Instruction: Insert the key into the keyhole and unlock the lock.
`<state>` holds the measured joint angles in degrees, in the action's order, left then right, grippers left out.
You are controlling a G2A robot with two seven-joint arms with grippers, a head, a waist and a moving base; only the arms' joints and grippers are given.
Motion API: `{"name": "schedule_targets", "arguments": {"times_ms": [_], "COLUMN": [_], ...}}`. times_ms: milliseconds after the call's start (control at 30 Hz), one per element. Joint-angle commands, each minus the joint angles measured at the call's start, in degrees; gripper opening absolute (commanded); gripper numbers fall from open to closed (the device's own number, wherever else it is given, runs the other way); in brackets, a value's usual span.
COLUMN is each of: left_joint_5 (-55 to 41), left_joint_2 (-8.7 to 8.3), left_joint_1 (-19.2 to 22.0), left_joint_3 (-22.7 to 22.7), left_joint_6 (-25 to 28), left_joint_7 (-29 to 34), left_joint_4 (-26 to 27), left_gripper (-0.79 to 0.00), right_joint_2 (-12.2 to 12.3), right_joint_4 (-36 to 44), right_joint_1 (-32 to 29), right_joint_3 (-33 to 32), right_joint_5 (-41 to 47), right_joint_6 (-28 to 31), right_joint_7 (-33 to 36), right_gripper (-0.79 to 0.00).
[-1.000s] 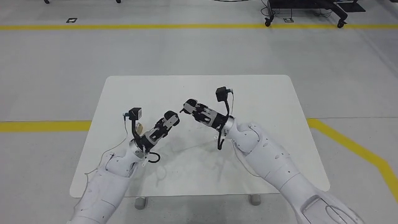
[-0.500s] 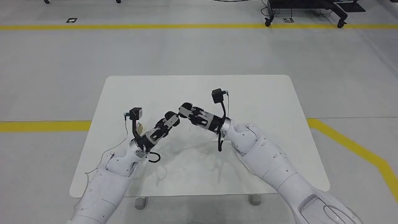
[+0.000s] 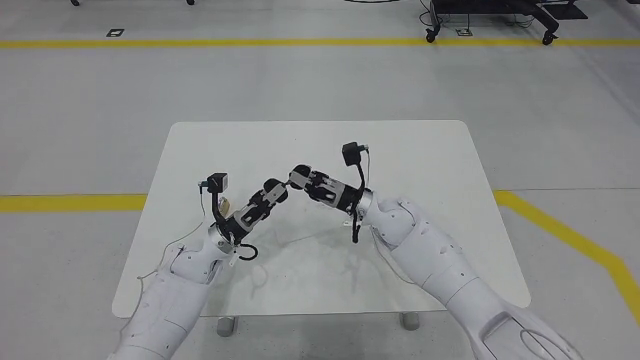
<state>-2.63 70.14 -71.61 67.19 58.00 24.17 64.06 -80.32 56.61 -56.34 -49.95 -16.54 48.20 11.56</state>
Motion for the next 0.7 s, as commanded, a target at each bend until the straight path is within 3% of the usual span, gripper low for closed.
{"name": "schedule_targets", "arguments": {"times_ms": [0,400,500,633,667], "left_joint_5": [0.16,0.49,0.66,1.27,1.35], "left_joint_2": [0.02,0.09,0.07,-0.07,-0.13], "left_joint_1": [0.03,-0.03,-0.06,-0.05,-0.09], "left_joint_3": [0.02,-0.04,0.06,0.7,0.91], "left_joint_6": [0.0,0.0,0.0,0.0,0.0], "left_joint_7": [-0.14,-0.34,-0.43,-0.67,-0.68], "left_joint_4": [-0.11,0.19,0.21,0.23,0.3], "left_gripper": [-0.785,-0.785,-0.785,-0.785,-0.785], "right_joint_2": [0.01,0.15,0.2,0.86,1.2], "right_joint_4": [0.1,0.91,1.08,1.0,1.01], "right_joint_1": [-0.08,-0.51,-0.63,-0.39,-0.32], "right_joint_3": [-0.11,-0.88,-1.13,-2.9,-3.75], "right_joint_5": [-0.12,0.0,0.24,-0.57,-0.79], "right_joint_6": [0.11,0.19,0.26,0.87,1.26], "right_joint_7": [0.17,1.97,2.39,3.49,4.11], "right_gripper": [-0.785,-0.782,-0.465,-0.283,-0.286]}}
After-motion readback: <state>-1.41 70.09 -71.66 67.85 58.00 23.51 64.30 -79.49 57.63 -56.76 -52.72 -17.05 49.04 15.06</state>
